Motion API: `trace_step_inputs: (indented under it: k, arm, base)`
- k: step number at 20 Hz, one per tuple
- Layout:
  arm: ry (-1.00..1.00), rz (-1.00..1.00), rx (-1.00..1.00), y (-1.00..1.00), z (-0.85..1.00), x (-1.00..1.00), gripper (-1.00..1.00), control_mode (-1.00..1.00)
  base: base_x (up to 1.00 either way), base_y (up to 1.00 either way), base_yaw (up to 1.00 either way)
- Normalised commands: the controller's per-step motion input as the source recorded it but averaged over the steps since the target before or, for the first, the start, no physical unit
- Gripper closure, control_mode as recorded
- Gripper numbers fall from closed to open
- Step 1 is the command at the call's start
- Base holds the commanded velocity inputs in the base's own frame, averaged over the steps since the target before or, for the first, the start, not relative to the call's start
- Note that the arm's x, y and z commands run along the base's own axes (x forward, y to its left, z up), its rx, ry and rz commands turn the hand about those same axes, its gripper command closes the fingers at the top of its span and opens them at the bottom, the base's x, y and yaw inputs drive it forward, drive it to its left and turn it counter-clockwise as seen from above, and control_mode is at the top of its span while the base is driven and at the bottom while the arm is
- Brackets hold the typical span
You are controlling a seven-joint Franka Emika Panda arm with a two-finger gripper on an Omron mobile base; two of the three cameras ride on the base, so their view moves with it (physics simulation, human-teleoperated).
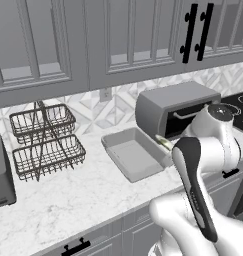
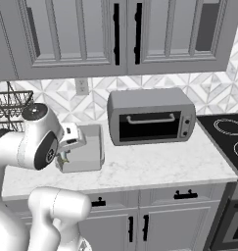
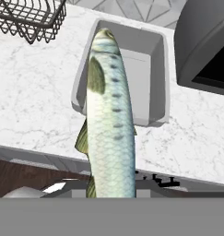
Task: Place one lemon and one fish in each tupperware on the nearby counter, to pack two identical lunches.
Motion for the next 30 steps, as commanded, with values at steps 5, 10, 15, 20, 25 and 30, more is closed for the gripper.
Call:
trace_step_inputs:
  k: [5,10,15,20,25,30]
  arm:
    - [0.00,-0.14,0.00,0.00,-0.50,0.63,1.00,-1.00]
    - [0.02,-0.14,0.00,0.00,-0.34,0.88,1.00,-1.00]
    - [0.11,-0.08,0.00,0.01,-0.32,0.98,1.00,-1.00]
    - [0.10,0.00,0.00,0.14,-0.30,0.78,1.00,-1.00]
    - [0.10,0.00,0.00,0.17,-0.27,0.61,1.00,-1.00]
    - [0.06,0.00,0.00,0.01,-0.32,0.44,1.00,-1.00]
  base:
    - [0.00,0.00,0.00]
    - [0.00,0.00,0.00]
    - [0.00,0.00,0.00]
    - [0.00,0.00,0.00]
    - [0.00,0.00,0.00]
    - [0.00,0.00,0.00]
